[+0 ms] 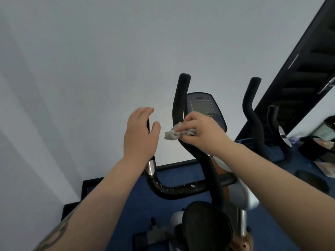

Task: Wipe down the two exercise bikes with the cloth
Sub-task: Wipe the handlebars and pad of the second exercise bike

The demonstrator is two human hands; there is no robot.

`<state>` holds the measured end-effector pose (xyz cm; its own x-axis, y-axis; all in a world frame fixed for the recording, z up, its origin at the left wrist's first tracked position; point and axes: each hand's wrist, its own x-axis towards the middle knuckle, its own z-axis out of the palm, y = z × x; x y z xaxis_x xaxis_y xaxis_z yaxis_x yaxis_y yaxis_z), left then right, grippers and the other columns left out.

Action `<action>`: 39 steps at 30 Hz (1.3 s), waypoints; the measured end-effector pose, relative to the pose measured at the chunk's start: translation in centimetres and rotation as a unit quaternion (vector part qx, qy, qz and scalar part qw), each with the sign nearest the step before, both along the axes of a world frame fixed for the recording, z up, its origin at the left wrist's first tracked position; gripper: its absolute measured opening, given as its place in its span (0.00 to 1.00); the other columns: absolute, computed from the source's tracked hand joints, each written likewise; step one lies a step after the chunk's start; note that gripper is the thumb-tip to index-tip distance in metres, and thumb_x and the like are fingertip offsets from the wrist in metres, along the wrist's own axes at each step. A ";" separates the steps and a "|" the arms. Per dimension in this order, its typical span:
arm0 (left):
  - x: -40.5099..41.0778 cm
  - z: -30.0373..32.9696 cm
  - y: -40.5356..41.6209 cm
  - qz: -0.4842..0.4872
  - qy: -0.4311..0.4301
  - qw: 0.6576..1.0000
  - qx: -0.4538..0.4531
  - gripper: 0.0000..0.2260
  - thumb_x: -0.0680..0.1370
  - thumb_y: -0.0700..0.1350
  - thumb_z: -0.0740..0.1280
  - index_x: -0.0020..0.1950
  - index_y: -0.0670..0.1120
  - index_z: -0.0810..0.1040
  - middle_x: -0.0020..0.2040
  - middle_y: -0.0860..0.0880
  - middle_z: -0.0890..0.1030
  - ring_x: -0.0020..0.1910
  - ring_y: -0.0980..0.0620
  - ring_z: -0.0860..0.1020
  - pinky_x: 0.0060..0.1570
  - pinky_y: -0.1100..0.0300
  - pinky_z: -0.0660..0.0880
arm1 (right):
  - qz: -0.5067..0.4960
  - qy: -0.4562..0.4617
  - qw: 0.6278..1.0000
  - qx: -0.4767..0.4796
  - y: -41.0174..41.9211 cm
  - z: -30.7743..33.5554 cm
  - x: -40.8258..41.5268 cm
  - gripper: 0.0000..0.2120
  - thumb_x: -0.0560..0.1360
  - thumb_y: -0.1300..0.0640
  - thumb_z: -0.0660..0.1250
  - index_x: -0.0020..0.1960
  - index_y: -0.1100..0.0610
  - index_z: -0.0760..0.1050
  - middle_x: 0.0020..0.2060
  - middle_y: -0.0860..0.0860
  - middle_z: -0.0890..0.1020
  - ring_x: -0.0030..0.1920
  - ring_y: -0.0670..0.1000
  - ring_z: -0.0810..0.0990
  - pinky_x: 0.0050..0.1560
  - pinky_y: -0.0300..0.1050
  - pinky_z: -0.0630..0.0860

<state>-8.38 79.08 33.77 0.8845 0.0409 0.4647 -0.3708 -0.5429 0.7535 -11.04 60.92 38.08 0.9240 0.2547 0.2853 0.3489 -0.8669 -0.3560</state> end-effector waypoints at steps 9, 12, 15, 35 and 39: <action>-5.7 -1.2 -0.9 -0.029 0.005 1.000 0.005 0.20 0.78 0.43 0.63 0.71 0.47 0.68 0.74 0.55 0.64 0.74 0.58 0.57 0.68 0.67 0.53 | 0.019 0.087 0.996 -0.007 -3.9 -0.3 -4.4 0.10 0.71 0.57 0.72 0.47 0.43 0.83 0.46 0.41 0.75 0.45 0.41 0.75 0.51 0.44 0.75; -9.1 -2.1 -1.8 -0.068 0.019 0.997 0.018 0.19 0.79 0.45 0.62 0.70 0.50 0.70 0.71 0.57 0.68 0.69 0.65 0.61 0.66 0.72 0.53 | -0.015 0.095 0.994 0.043 -5.1 -1.5 -6.3 0.10 0.71 0.58 0.72 0.46 0.44 0.83 0.45 0.42 0.76 0.45 0.41 0.76 0.50 0.44 0.76; -12.5 -3.4 -3.0 -0.105 0.036 0.993 0.035 0.18 0.79 0.46 0.61 0.69 0.52 0.70 0.68 0.58 0.70 0.66 0.67 0.62 0.65 0.73 0.55 | -0.061 0.092 0.988 0.108 -5.3 -2.8 -8.3 0.10 0.70 0.59 0.72 0.45 0.44 0.83 0.45 0.44 0.78 0.45 0.42 0.77 0.52 0.44 0.76; -17.1 -5.5 -4.0 -0.035 0.043 0.997 0.053 0.15 0.79 0.42 0.58 0.64 0.48 0.75 0.64 0.53 0.76 0.62 0.64 0.65 0.74 0.55 0.52 | -0.175 0.004 0.984 -0.032 0.1 -4.6 -12.4 0.09 0.76 0.52 0.63 0.50 0.53 0.80 0.48 0.49 0.73 0.42 0.49 0.78 0.39 0.41 0.73; -17.1 -5.5 -4.0 -0.033 0.050 0.997 0.051 0.18 0.78 0.45 0.57 0.67 0.47 0.72 0.67 0.52 0.73 0.63 0.66 0.61 0.74 0.52 0.54 | -0.178 0.030 0.978 -0.102 0.6 -4.5 -11.5 0.10 0.75 0.54 0.61 0.48 0.56 0.79 0.49 0.53 0.76 0.44 0.55 0.79 0.37 0.44 0.69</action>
<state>-25.52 75.07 28.32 0.9258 -0.0607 0.3730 -0.3336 -0.5952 0.7311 -22.58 61.48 33.61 0.9780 -0.0408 0.2047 -0.0047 -0.9848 -0.1737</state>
